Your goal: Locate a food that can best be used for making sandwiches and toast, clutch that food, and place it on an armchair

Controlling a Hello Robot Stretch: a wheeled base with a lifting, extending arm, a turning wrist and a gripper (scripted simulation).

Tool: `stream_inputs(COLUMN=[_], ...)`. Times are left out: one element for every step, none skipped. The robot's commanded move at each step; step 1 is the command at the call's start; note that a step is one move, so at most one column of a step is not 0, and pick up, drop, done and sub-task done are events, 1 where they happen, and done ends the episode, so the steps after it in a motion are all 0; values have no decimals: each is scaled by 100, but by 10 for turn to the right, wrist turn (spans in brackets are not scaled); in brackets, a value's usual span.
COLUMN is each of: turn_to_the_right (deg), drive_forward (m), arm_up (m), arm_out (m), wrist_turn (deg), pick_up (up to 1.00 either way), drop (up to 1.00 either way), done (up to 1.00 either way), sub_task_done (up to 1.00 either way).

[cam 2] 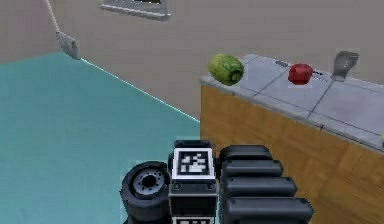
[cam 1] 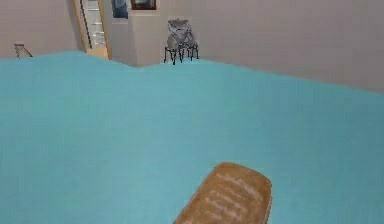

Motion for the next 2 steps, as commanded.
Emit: stream_inputs(turn_to_the_right=[-270,0], drive_forward=[0,100], arm_up=[0,0], arm_out=[0,0], wrist_turn=[0,0], pick_up=[0,0], drop=[0,0], done=[0,0], sub_task_done=[0,0])
